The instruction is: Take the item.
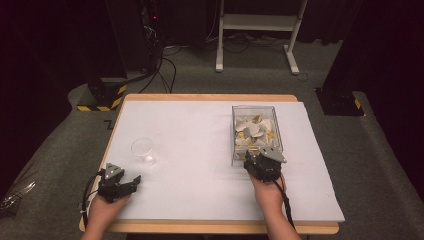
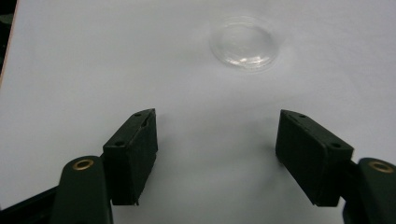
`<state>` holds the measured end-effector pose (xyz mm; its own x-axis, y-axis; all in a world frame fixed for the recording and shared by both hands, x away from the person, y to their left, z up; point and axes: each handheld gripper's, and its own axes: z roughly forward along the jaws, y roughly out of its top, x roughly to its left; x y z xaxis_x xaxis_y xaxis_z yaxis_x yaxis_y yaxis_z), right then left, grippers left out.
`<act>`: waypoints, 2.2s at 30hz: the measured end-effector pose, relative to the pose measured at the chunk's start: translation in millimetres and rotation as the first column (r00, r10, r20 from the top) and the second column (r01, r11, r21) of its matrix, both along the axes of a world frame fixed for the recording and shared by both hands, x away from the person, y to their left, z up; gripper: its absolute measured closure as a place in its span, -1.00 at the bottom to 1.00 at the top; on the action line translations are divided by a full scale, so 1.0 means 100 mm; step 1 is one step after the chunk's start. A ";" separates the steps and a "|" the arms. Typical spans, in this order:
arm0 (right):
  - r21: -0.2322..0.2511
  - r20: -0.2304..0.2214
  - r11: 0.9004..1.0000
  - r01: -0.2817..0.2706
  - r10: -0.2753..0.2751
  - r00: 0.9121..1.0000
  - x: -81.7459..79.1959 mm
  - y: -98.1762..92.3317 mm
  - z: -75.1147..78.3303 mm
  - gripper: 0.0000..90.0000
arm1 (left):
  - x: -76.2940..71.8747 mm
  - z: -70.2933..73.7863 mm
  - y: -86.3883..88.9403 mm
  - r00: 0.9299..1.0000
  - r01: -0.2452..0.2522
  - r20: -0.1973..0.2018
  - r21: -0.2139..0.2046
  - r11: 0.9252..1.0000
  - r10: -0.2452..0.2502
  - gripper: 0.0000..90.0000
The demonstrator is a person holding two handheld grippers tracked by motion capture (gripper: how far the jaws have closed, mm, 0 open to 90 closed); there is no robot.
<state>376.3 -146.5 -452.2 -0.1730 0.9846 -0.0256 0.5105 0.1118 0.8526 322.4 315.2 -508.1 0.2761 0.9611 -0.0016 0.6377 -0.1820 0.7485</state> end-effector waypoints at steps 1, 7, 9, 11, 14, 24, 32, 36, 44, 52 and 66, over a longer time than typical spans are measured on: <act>0.001 -0.001 1.000 0.001 -0.001 1.000 -0.01 0.00 0.00 -0.28 | 0.00 0.00 0.00 1.000 0.000 0.000 0.000 1.000 0.000 -0.34; 0.001 0.000 1.000 -0.001 0.001 1.000 -0.05 0.00 0.00 -0.28 | 0.00 0.00 0.00 1.000 0.000 0.000 0.000 1.000 0.000 -0.34; 0.001 0.002 1.000 -0.004 0.004 1.000 -0.08 0.00 0.00 -0.28 | 0.00 0.00 0.00 1.000 0.000 0.000 0.000 1.000 0.000 -0.34; 0.002 0.005 1.000 -0.003 0.003 1.000 -0.10 0.00 -0.01 -0.28 | 0.00 0.00 0.00 1.000 0.000 0.000 0.000 1.000 0.000 -0.34; 0.001 0.008 1.000 -0.006 0.006 1.000 -0.12 -0.01 -0.01 -0.28 | 0.00 0.00 0.00 1.000 0.000 0.000 -0.001 1.000 0.000 -0.34; 0.010 0.010 1.000 -0.011 0.011 1.000 -0.25 -0.02 -0.01 -0.27 | 0.00 0.00 0.00 1.000 0.000 0.000 0.000 1.000 0.000 -0.34; 0.010 0.011 1.000 -0.019 0.019 1.000 -0.37 -0.05 -0.02 -0.28 | 0.00 0.00 0.00 1.000 0.000 0.000 0.000 1.000 0.000 -0.34; 0.007 0.015 1.000 -0.022 0.022 1.000 -0.43 -0.05 -0.02 -0.27 | 0.00 0.00 0.00 1.000 0.000 0.000 0.000 1.000 0.000 -0.34; 0.010 0.017 1.000 -0.021 0.020 1.000 -0.53 -0.05 -0.02 -0.27 | 0.00 0.00 0.00 1.000 0.001 0.000 0.001 1.000 -0.001 -0.34; 0.012 0.020 1.000 -0.016 0.016 1.000 -0.61 -0.04 -0.03 -0.27 | 0.00 0.00 0.00 1.000 0.000 0.000 0.000 1.000 0.000 -0.34; 0.013 0.025 1.000 -0.017 0.016 1.000 -0.70 -0.04 -0.04 -0.28 | 0.00 0.00 0.00 1.000 -0.001 0.002 0.001 1.000 0.001 -0.34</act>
